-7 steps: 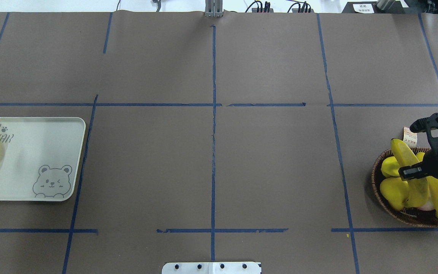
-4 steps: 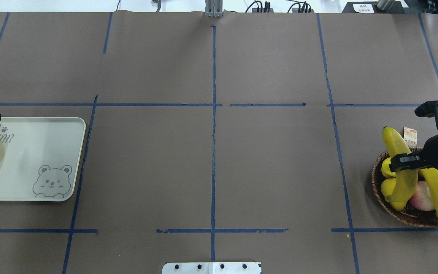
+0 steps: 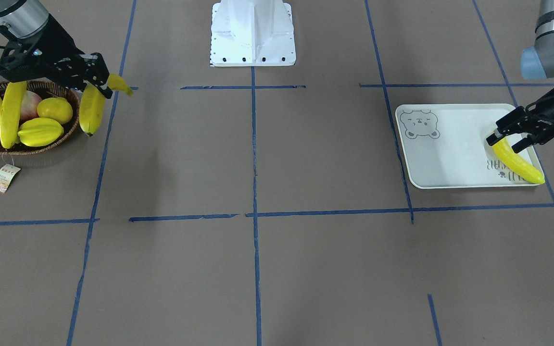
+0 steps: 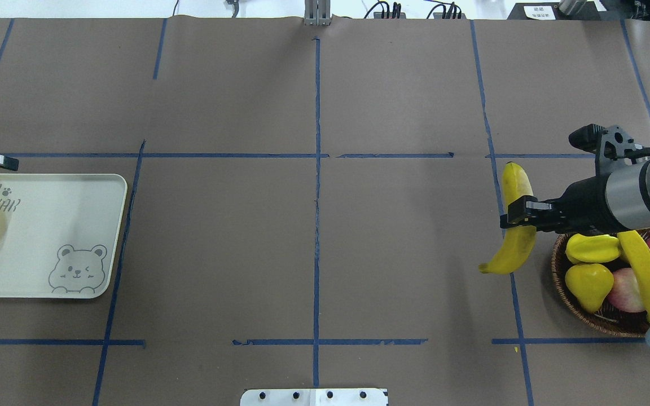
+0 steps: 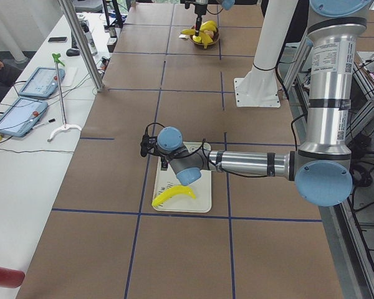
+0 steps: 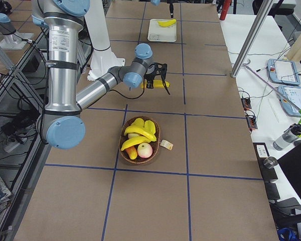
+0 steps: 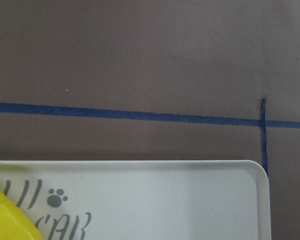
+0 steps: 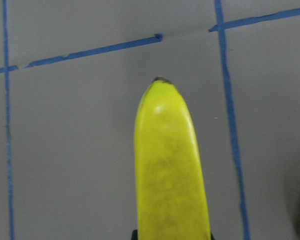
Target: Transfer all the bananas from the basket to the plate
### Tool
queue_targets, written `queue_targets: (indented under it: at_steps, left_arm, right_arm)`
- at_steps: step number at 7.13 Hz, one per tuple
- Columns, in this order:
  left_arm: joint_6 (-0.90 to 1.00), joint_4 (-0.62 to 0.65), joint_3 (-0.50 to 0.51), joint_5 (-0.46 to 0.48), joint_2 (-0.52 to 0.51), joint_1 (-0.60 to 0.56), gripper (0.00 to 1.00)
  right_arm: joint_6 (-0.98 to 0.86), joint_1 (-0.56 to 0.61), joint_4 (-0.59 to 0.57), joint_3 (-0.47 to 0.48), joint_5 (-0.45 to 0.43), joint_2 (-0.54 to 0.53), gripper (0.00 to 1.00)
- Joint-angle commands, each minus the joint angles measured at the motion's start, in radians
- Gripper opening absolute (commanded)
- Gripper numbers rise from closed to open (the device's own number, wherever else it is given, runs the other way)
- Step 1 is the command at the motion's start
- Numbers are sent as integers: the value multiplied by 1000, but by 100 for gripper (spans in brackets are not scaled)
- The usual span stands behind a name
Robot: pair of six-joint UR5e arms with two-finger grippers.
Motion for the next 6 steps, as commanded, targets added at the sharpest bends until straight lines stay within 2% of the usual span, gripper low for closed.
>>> queue_targets:
  at_steps: [1, 2, 3, 4, 5, 6]
  left_arm:
    - [-170, -28, -2, -4, -130, 75, 100]
    - [-194, -30, 0, -1, -175, 103, 100]
    - [-299, -31, 0, 8, -234, 171, 99]
    - [-448, -33, -3, 8, -319, 198, 99]
    - [-526, -30, -3, 15, -388, 239, 99]
    - [-583, -22, -3, 29, -437, 280, 99]
  right_arm:
    - [155, -98, 253, -111, -119, 59, 8]
    - [199, -140, 263, -145, -162, 138, 8]
    - [248, -198, 263, -194, -246, 230, 8]
    - [258, -268, 263, -220, -344, 289, 8]
    - [258, -317, 265, -239, -404, 329, 8]
    - [256, -335, 263, -288, -417, 405, 8]
